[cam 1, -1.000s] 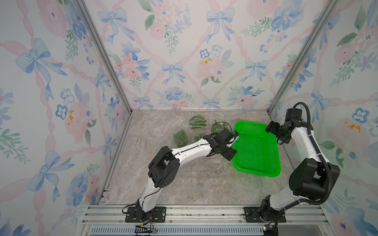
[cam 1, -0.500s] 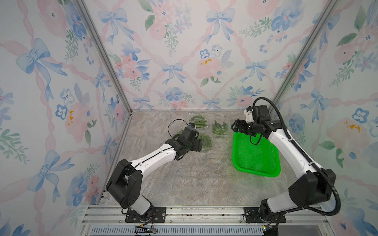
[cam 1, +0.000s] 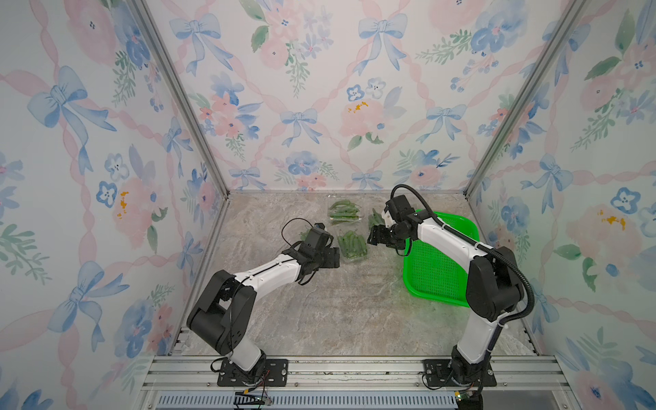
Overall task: Take small green peppers out of containers
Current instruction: Adjust the packing box at the center of the board.
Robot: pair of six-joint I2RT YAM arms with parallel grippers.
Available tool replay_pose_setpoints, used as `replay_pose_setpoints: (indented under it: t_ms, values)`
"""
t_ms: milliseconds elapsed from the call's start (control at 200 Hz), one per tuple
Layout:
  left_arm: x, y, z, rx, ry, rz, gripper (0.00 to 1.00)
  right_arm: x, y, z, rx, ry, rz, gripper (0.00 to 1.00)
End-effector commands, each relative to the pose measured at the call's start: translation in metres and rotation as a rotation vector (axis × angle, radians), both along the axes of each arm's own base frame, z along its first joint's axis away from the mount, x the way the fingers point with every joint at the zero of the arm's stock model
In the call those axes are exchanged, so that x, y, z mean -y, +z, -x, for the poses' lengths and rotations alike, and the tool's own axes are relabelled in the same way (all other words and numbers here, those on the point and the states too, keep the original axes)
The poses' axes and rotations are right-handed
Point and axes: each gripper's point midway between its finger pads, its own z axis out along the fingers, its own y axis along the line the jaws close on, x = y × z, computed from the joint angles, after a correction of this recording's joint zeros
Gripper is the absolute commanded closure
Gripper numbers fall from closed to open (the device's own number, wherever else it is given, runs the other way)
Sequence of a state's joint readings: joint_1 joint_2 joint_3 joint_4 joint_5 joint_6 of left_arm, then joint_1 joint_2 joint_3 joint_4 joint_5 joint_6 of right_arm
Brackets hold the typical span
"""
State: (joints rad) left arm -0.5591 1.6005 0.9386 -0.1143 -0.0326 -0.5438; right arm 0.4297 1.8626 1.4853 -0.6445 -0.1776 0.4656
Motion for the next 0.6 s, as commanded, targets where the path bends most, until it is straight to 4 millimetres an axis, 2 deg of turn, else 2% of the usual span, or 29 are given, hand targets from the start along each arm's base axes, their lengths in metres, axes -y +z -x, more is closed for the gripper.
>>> replay_pose_setpoints:
  t_ms: [0,105,245,470,595]
  values:
    - [-0.004,-0.015,-0.003,-0.028,0.005,0.005,0.21,-0.019,0.011,-0.011,0.03,0.005,-0.061,0.19]
    - [-0.007,-0.025,-0.004,-0.046,0.011,-0.004,0.21,-0.028,0.004,-0.012,0.016,0.012,-0.075,0.19]
    - [-0.026,-0.034,-0.008,-0.061,0.052,-0.023,0.21,-0.033,-0.006,-0.012,-0.003,0.013,-0.072,0.19]
    - [-0.051,-0.041,-0.015,-0.069,0.108,-0.041,0.2,-0.039,-0.015,-0.007,-0.017,0.014,-0.077,0.19]
    - [-0.058,-0.037,-0.02,-0.056,0.122,-0.04,0.2,-0.045,-0.017,-0.002,-0.029,0.016,-0.105,0.19]
